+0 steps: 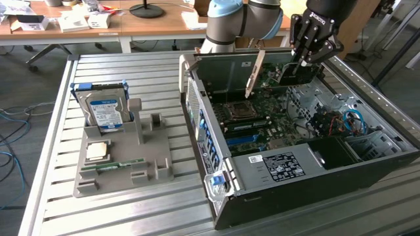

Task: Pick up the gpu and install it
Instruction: 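Insert the gpu into the slot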

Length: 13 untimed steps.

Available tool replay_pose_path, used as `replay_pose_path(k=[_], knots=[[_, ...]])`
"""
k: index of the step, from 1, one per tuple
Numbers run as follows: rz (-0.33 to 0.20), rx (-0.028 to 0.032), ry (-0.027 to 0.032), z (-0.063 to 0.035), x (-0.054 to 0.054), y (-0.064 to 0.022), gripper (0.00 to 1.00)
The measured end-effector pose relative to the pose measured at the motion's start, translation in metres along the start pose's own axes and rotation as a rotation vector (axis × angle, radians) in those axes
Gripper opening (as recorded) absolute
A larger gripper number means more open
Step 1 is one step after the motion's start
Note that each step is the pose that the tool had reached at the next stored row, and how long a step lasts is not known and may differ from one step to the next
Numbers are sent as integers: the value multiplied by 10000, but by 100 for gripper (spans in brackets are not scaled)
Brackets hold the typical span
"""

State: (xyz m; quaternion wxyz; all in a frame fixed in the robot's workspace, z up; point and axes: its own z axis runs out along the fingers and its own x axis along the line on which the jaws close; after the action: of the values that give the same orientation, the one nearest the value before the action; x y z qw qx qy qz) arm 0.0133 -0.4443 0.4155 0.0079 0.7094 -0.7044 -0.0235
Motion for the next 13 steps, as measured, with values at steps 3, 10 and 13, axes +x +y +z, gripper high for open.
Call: replay_pose_path(k=[3, 10, 13], knots=[[0, 0, 0, 2, 0, 0, 27], [0, 0, -1, 21, 0, -1, 27], [0, 1, 0, 23, 1, -1, 27]])
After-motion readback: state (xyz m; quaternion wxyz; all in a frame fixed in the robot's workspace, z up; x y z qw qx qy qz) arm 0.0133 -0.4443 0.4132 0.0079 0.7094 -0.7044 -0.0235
